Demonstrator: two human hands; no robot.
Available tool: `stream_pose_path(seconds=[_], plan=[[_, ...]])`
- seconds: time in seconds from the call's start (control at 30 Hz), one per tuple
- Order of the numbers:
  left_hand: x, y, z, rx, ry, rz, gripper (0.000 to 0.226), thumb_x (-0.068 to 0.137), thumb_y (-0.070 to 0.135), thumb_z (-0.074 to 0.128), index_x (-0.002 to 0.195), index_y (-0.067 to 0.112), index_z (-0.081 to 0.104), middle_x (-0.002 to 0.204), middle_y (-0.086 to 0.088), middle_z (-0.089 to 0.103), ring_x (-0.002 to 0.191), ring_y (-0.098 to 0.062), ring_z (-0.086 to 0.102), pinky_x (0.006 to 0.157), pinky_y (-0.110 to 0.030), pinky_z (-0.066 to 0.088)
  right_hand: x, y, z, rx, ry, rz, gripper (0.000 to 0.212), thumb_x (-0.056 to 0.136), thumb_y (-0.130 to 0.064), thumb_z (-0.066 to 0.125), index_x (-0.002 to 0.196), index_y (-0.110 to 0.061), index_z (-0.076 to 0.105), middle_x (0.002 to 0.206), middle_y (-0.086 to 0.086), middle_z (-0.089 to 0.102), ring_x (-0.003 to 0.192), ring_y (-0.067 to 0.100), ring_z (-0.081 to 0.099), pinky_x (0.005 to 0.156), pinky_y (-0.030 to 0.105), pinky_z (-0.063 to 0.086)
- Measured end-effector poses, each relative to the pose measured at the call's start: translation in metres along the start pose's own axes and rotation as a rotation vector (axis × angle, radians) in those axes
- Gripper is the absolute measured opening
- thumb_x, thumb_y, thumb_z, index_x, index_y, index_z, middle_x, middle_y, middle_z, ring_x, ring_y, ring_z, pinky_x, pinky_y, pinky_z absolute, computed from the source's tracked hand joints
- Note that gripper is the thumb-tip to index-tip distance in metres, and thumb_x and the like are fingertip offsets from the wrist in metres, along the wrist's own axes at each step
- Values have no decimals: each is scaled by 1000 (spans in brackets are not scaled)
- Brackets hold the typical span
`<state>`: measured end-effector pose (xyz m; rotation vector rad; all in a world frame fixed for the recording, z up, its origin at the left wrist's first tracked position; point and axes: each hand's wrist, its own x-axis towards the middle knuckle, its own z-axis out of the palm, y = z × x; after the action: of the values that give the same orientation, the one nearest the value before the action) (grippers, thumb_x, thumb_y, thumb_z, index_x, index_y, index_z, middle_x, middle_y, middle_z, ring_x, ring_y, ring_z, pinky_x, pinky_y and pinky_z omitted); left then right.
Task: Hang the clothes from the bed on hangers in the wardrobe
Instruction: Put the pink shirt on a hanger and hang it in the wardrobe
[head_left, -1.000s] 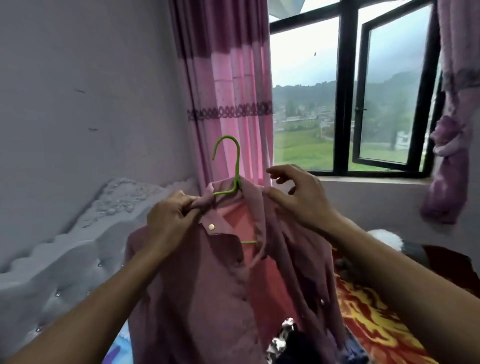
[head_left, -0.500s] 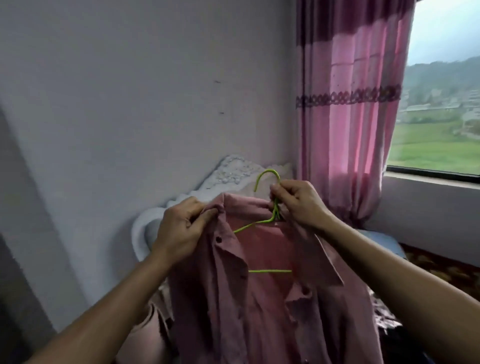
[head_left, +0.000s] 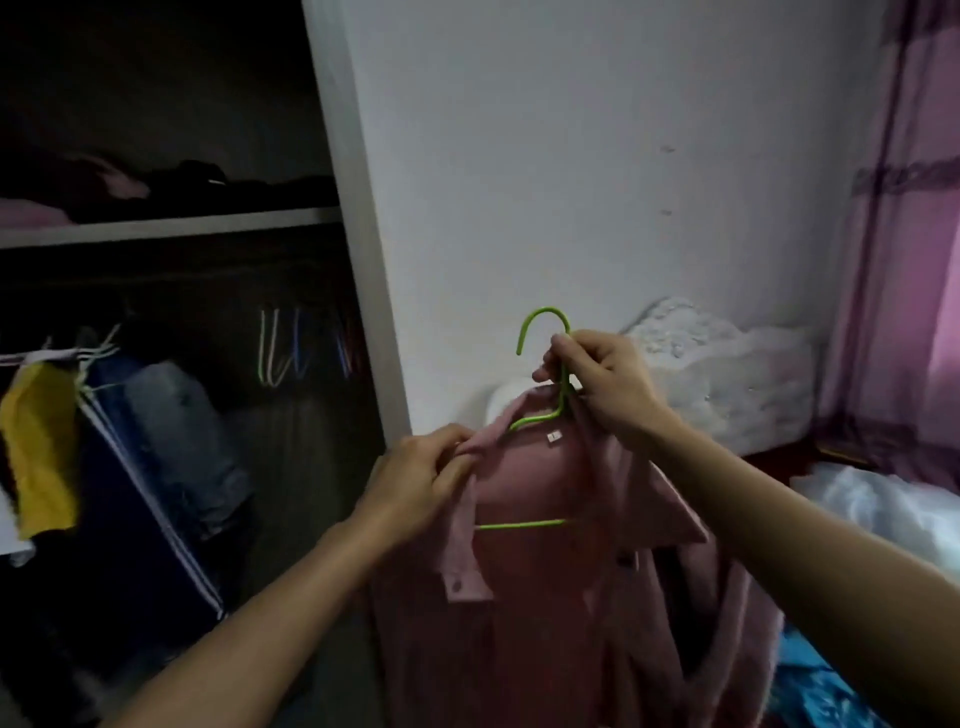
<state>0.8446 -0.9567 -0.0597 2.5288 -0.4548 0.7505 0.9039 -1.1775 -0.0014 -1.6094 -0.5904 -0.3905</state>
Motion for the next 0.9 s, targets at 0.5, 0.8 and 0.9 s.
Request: stream_pose_path(seconds=[0.5,0.8,0.9], plan=[[-17,-140,-116,501,332,-378,38,86,52,53,108,27,70,96,3,55,96,-19,50,84,-38,42,68,36,169,-272,-581,-118,21,76,-26,59,71,-6,64,61,-5,51,59,7,45,54,30,37],[-24,-230,-130,461,433,-494,23,80,7,50,91,7,70,78,-10,62,75,-30,60,62,-31,37,109,68,290,-23,-622,123,26,88,-20,64,78,3,71,63,9,58,58,16,50,55,30,40],[-13,-245,-130,326,355,-422,16,85,2,56,90,4,71,80,-9,64,75,-18,56,61,-24,27,118,77,323,-16,-625,203,26,88,-21,65,78,2,72,64,12,60,59,20,52,57,32,42]])
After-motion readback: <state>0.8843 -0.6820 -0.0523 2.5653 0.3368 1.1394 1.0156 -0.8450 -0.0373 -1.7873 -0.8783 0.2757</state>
